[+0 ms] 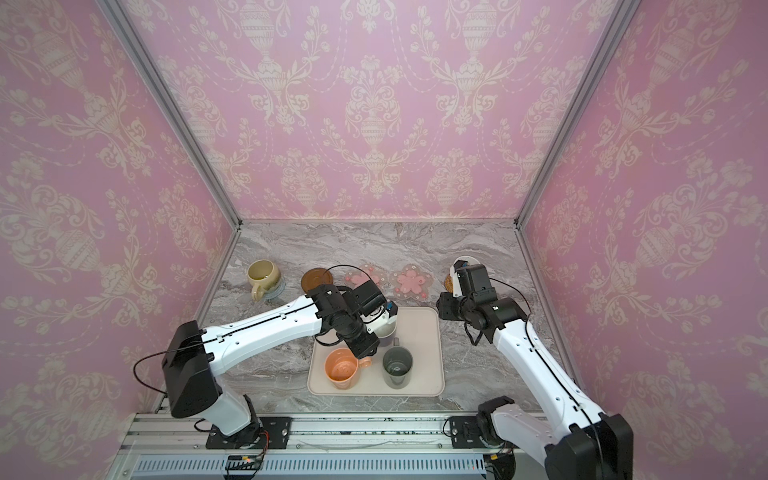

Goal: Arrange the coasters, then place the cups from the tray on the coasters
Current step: 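Move the left gripper over the peach mug's handle on the tray and lower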

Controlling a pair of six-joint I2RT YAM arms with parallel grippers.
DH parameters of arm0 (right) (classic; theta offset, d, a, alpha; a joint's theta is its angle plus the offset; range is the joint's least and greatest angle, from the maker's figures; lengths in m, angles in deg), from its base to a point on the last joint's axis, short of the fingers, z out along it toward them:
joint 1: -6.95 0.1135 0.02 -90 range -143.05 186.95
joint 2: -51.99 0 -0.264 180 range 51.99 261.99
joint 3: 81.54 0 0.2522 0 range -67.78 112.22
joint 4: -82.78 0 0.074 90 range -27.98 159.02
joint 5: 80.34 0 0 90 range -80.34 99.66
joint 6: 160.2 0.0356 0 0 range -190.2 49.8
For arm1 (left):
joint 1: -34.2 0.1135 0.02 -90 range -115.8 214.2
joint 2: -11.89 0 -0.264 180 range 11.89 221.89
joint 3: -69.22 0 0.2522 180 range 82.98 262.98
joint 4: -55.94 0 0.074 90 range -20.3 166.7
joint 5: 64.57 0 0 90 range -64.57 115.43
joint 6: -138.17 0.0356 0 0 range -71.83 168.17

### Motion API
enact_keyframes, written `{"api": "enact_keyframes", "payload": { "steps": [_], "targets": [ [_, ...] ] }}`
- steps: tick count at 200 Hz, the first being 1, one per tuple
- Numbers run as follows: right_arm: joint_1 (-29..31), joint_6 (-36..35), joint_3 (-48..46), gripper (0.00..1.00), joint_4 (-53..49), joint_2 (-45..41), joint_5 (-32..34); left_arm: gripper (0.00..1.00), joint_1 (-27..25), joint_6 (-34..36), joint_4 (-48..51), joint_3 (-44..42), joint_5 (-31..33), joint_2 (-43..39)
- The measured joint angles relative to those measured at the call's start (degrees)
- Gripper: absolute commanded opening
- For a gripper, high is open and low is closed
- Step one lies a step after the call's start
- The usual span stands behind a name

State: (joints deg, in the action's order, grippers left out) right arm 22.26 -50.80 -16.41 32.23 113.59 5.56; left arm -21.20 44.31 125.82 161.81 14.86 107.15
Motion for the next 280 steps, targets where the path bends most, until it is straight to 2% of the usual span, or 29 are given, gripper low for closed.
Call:
{"api": "enact_keyframes", "payload": {
  "steps": [102, 230, 280],
  "targets": [
    [0.0, 0.0, 0.0, 0.47, -0.09, 0.5, 0.5, 0.42, -0.42, 1.77, 3.23, 1.4, 4.46, 3.04],
    [0.0, 0.42, 0.0, 0.47, -0.17, 1.18, 1.07, 0.43, -2.16, 2.1, 4.87, 0.48, 3.5, 5.07],
    [0.0, 0.42, 0.0, 0.47, -0.22, 1.18, 1.09, 0.43, -2.16, 2.08, 4.61, 0.35, 6.64, 5.68]
  ]
}}
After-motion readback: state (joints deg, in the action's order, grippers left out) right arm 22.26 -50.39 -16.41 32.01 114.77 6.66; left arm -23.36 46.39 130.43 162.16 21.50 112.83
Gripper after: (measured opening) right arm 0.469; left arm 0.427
